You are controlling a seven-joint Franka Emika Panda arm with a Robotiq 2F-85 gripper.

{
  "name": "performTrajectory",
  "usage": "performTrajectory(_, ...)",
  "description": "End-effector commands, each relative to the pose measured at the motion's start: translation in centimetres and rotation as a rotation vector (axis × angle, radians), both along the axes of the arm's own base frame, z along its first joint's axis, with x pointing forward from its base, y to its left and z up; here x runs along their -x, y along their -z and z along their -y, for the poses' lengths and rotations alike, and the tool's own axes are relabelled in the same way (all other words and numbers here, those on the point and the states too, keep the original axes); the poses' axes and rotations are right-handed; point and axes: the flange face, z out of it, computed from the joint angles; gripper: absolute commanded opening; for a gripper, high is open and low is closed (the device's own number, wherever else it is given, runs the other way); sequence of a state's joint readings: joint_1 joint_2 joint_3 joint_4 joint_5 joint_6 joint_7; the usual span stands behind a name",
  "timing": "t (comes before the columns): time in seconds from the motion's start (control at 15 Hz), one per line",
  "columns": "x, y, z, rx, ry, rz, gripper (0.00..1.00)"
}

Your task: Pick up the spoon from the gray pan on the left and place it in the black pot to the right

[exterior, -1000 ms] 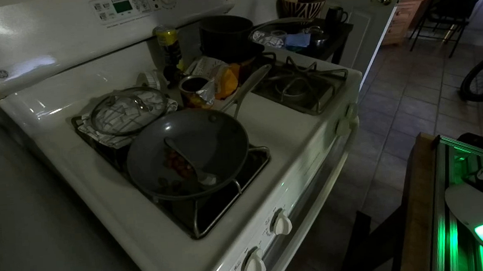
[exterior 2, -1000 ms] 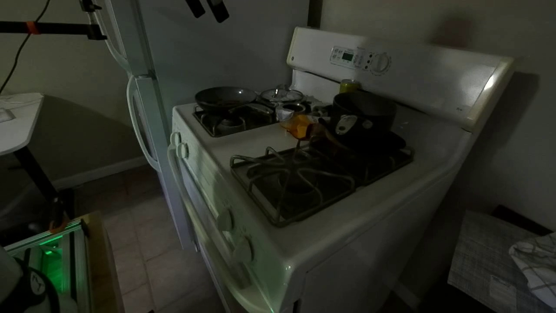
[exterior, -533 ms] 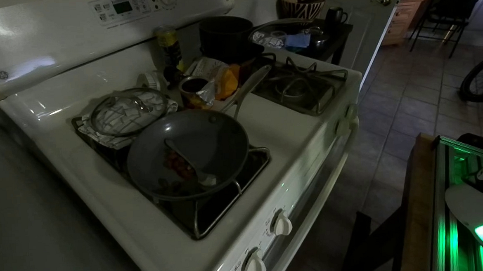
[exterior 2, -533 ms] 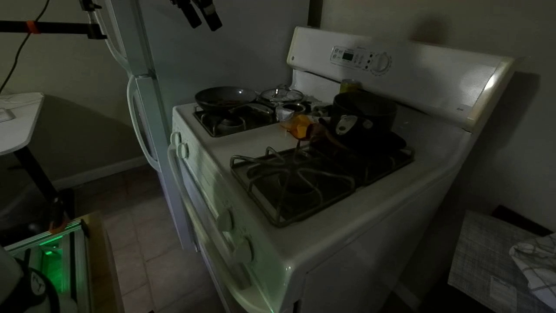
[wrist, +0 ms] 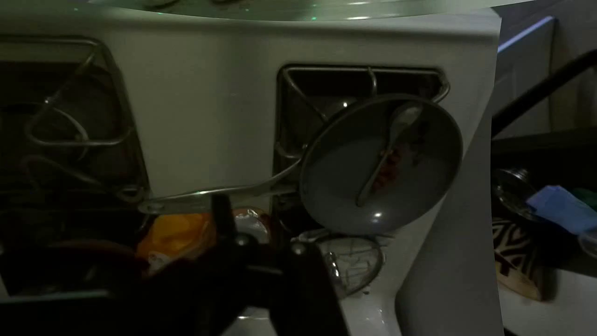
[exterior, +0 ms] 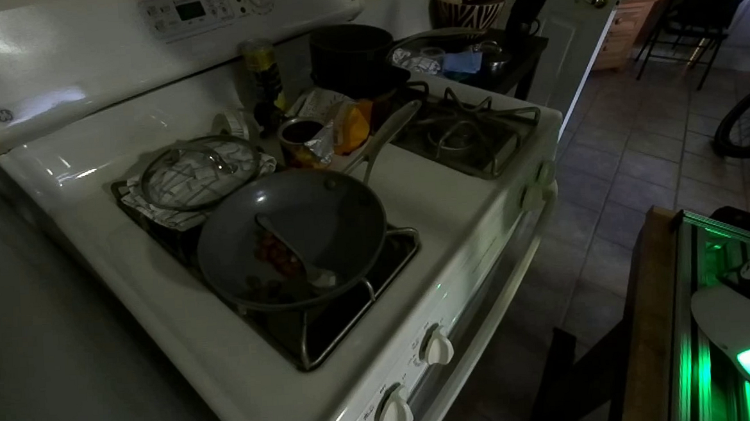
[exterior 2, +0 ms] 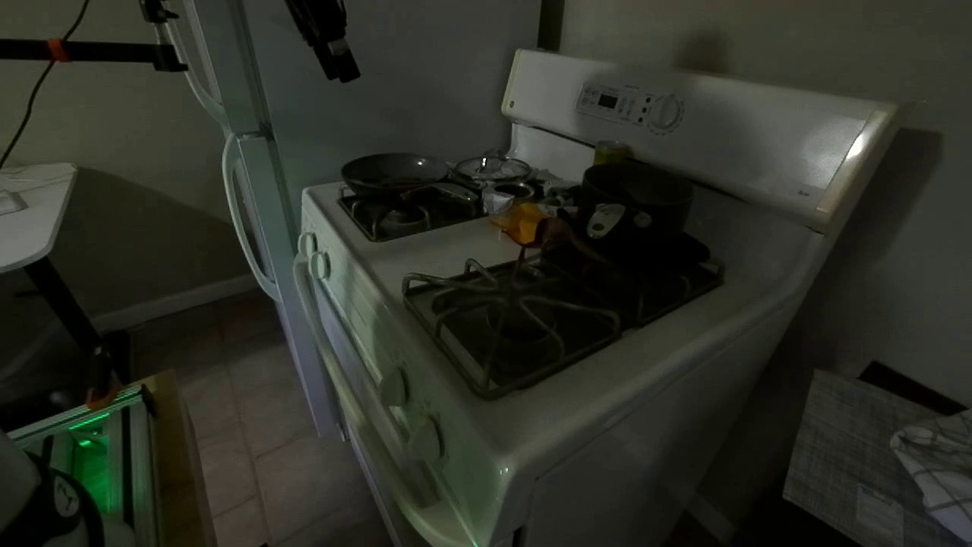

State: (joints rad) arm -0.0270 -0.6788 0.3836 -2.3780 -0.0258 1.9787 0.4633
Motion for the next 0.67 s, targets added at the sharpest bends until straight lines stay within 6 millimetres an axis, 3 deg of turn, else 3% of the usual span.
performTrajectory(0.0,-2.1,1.4,-5.1,0.061,0.157,-0.079,1.0)
performTrajectory(0.07,-2.2,2.6,-7.1,0.071,0.192,-0.105,1.0)
performTrajectory(0.27,-2.9,5.0,-10.3,0.087,0.291,-0.219,1.0)
performTrajectory(0.33,-1.4,3.9,-8.7,0.081,0.211,-0.165,1.0)
performTrajectory(0.6,-2.0,4.1,-8.8,0.077,0.203,-0.19,1.0)
